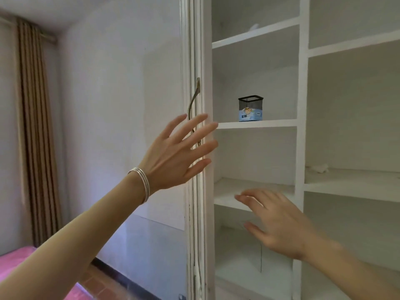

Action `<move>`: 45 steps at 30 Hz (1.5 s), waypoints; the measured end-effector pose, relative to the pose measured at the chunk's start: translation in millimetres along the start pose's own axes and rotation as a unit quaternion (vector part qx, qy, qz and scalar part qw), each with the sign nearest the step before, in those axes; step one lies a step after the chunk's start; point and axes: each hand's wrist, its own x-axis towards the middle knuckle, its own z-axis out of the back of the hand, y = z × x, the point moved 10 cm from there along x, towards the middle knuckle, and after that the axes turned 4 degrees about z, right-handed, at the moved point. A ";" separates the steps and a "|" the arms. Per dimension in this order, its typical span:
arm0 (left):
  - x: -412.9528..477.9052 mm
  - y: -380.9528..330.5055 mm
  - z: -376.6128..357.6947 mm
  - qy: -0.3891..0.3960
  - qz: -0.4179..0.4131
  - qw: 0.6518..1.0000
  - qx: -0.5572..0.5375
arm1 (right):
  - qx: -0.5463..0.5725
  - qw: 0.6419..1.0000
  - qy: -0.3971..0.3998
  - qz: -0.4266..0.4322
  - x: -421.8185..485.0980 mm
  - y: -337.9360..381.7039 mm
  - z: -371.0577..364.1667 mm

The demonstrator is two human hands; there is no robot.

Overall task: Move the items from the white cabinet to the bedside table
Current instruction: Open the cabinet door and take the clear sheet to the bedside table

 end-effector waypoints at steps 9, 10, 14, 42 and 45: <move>-63.5 67.6 15.1 0.014 0.022 0.999 -0.020 | 0.019 0.999 -0.009 0.030 42.5 90.7 -2.8; -72.5 77.2 14.3 0.021 0.033 0.999 -0.015 | 0.019 0.999 -0.011 0.034 47.2 96.6 -3.3; -109.7 111.0 6.2 0.071 0.088 0.993 0.017 | 0.015 0.999 -0.012 0.051 65.5 113.5 -11.2; -155.5 -17.8 -51.3 0.138 0.212 0.955 -0.152 | 0.002 0.989 0.132 -0.070 -19.8 36.7 -75.3; -175.8 -74.8 -87.2 0.171 0.239 0.931 -0.216 | 0.016 0.980 0.166 -0.108 -58.8 11.3 -104.7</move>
